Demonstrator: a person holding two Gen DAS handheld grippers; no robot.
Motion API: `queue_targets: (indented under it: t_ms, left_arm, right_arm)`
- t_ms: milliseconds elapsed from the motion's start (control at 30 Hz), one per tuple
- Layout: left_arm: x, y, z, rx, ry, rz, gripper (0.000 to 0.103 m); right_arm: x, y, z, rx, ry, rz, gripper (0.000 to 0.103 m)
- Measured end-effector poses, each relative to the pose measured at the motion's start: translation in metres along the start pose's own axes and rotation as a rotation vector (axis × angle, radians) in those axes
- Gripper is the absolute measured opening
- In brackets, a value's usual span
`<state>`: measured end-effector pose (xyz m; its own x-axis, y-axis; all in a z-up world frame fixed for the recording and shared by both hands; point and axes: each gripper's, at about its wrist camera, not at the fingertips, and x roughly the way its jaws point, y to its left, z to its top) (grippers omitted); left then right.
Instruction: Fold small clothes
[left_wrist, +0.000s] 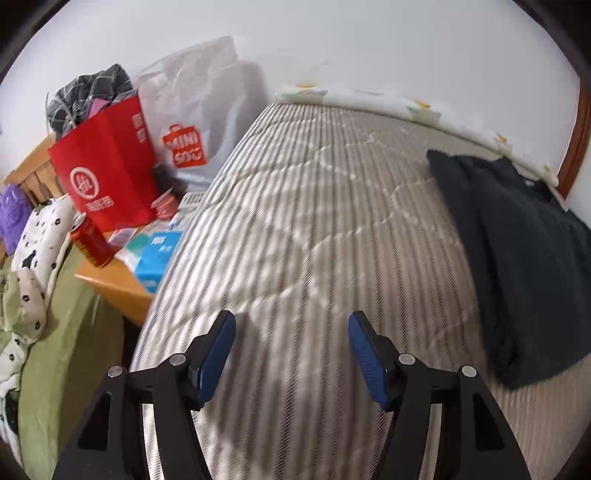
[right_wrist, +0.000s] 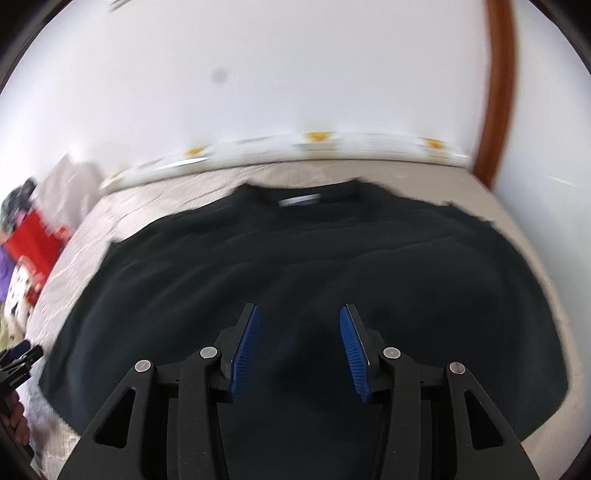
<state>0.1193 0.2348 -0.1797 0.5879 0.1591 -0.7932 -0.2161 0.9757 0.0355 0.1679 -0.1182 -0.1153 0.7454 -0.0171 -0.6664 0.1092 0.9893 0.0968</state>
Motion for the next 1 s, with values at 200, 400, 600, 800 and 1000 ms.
queue_targets:
  t_ms: [200, 400, 600, 800, 1000]
  left_arm:
    - [-0.009, 0.012, -0.013, -0.006, -0.018, -0.001, 0.068]
    - [-0.008, 0.012, -0.014, -0.012, -0.015, 0.010, 0.073]
    - [-0.003, 0.017, -0.013, -0.033, -0.001, -0.009, 0.081]
    - [0.008, 0.023, -0.002, -0.008, 0.009, -0.013, 0.089]
    - [0.010, 0.024, -0.002, -0.010, 0.015, -0.016, 0.094]
  right_arm:
    - [0.009, 0.082, -0.036, -0.095, 0.032, 0.064, 0.046]
    - [-0.012, 0.105, -0.073, -0.142, 0.003, -0.011, 0.046]
    - [-0.035, 0.123, -0.086, -0.173, 0.005, 0.018, 0.047]
    - [-0.040, 0.157, -0.101, -0.242, 0.014, 0.062, 0.049]
    - [-0.051, 0.189, -0.114, -0.331, -0.002, 0.081, 0.052]
